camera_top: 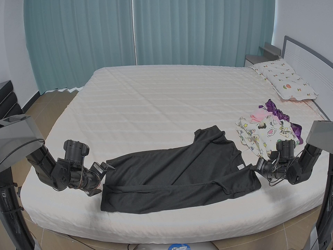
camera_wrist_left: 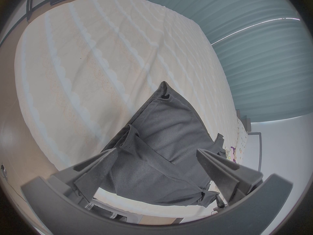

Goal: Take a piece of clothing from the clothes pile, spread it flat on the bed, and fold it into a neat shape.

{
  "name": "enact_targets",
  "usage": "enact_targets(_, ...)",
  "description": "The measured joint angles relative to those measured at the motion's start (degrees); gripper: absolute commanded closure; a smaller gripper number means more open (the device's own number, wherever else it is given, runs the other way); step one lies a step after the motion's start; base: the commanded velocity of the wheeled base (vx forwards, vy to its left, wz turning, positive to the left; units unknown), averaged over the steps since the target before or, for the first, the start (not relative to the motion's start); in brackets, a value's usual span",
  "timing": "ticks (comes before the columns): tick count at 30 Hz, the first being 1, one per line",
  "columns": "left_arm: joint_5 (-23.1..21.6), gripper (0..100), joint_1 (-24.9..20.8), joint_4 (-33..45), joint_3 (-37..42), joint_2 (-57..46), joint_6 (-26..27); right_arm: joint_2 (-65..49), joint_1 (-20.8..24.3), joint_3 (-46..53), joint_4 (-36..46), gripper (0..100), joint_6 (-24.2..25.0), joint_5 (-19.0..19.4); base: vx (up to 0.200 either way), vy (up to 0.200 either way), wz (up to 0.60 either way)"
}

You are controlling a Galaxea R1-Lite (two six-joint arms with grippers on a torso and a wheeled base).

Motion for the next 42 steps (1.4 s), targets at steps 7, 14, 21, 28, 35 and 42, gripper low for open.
enact_targets(7, 0.0, 0, 0.02, 0.0, -0.01, 0.0, 0.0, 0.99, 0.01, -0.39, -0.05, 0, 0.2, 0.02, 0.0, 0.0, 0.0)
enact_targets(14, 0.02, 0, 0.02, 0.01, -0.09, 0.0, 0.0, 1.67, 0.17, -0.63, -0.09, 0, 0.29, 0.02, 0.0, 0.0, 0.0)
enact_targets(21, 0.63, 0, 0.05, 0.09, -1.28, 0.27, 2.46, 1.6, 0.23, -0.33, -0.2, 0, 0.35, 0.0, 0.0, 0.0, 0.0)
enact_targets(28, 1.95, 0, -1.4, 0.52, -1.68, 1.66, 4.73, 1.6, 0.5, -0.26, -0.22, 0, 0.33, 0.02, 0.0, 0.0, 0.0)
enact_targets(35, 8.81, 0, -4.06, 0.45, -1.8, 3.94, 7.55, 1.6, 0.56, -0.28, -0.2, 0, 0.24, -0.01, 0.0, 0.0, 0.0)
enact_targets(42, 12.42, 0, -6.58, 0.59, -4.0, 6.62, 8.0, 1.62, 0.61, -0.26, -0.2, 0, 0.22, -0.06, 0.0, 0.0, 0.0)
